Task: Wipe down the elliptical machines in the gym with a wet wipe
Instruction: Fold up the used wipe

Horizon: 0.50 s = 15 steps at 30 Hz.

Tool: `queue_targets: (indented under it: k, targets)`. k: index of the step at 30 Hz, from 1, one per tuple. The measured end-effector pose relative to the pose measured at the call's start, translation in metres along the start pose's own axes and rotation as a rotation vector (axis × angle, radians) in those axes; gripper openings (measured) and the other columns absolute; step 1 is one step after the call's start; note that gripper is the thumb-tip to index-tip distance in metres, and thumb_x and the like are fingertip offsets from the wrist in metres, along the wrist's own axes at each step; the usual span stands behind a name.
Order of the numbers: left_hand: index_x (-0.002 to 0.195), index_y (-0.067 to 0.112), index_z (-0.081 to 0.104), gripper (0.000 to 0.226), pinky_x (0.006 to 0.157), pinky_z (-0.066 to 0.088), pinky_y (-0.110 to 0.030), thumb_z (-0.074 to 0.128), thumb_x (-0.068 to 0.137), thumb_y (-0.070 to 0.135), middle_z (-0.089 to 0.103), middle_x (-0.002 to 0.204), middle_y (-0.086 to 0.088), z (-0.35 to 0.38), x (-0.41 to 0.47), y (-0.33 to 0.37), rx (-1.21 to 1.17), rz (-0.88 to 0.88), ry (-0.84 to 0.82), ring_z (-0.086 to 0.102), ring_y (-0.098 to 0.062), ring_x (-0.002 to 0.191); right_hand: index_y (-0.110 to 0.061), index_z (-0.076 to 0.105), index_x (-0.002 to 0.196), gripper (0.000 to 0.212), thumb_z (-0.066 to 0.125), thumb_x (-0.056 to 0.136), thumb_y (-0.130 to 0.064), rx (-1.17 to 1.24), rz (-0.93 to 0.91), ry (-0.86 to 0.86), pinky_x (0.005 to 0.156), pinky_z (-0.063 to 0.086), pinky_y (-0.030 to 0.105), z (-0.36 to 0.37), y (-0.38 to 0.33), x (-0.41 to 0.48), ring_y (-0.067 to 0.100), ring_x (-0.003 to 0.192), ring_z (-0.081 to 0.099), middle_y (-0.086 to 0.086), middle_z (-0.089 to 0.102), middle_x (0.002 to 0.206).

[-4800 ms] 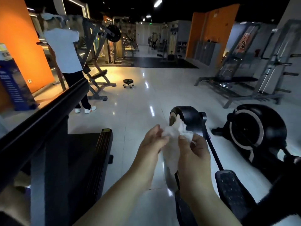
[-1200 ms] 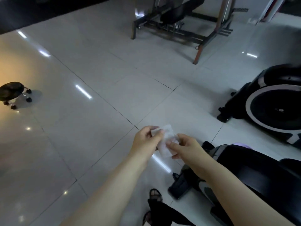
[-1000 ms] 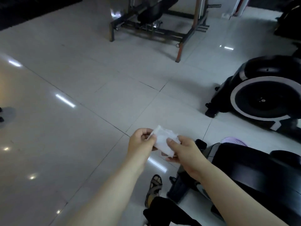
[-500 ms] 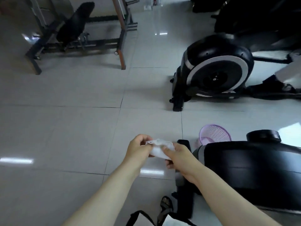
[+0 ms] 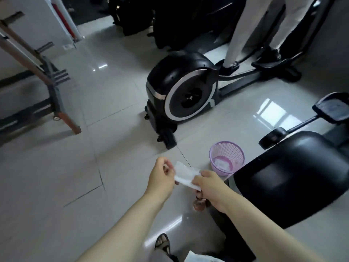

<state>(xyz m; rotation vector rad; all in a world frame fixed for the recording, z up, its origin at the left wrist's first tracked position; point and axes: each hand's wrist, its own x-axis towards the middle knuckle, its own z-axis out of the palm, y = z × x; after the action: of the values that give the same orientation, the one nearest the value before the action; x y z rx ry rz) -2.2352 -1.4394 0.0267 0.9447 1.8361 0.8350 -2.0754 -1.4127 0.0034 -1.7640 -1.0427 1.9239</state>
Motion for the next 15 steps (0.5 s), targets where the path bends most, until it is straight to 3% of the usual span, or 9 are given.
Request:
queue_targets:
  k: [4,7,10,12,15]
  targets:
    - [0.074,0.018,0.065,0.044,0.065,0.045,-0.027,0.037,0.086,-0.012,0.066,0.081,-0.004,-0.008,0.040,0.013,0.144,0.044,-0.217,0.055,-0.020,0.070,-0.001,0.052,0.122,0.031,0.044,0.093,-0.005,0.192,0.031,0.190,0.057,0.044,0.031,0.018,-0.008,0.015,0.021,0.066,0.054,0.015,0.060,0.090]
    - [0.098,0.020,0.072,0.038,0.067,0.046,-0.017,0.043,0.096,-0.003,0.069,0.105,-0.001,0.004,0.069,0.021,0.181,0.058,-0.348,0.061,-0.011,0.083,0.000,0.057,0.115,0.036,0.048,0.082,-0.011,0.291,0.048,0.292,0.064,0.042,0.037,0.018,-0.012,0.021,0.026,0.066,0.053,0.016,0.062,0.083]
    - [0.108,0.023,0.071,0.033,0.086,0.046,-0.014,0.048,0.098,0.002,0.065,0.120,0.003,0.020,0.103,0.025,0.248,0.122,-0.426,0.062,-0.011,0.109,-0.001,0.065,0.104,0.027,0.056,0.080,-0.008,0.400,0.049,0.343,0.069,0.038,0.042,0.011,-0.014,0.033,0.029,0.069,0.054,0.013,0.064,0.073]
    - [0.108,0.024,0.072,0.034,0.092,0.045,-0.017,0.051,0.096,0.001,0.065,0.120,0.003,0.031,0.127,0.030,0.294,0.165,-0.473,0.062,-0.010,0.112,-0.002,0.069,0.093,0.011,0.060,0.086,-0.005,0.466,0.030,0.359,0.066,0.040,0.039,0.005,-0.015,0.045,0.024,0.069,0.056,0.009,0.062,0.072]
    - [0.098,0.028,0.072,0.035,0.085,0.046,-0.017,0.053,0.092,-0.001,0.066,0.114,0.002,0.052,0.163,0.045,0.348,0.226,-0.515,0.062,-0.007,0.100,-0.003,0.069,0.087,0.012,0.059,0.096,-0.003,0.570,0.014,0.387,0.058,0.044,0.025,-0.005,-0.016,0.070,0.017,0.069,0.054,0.008,0.056,0.078]
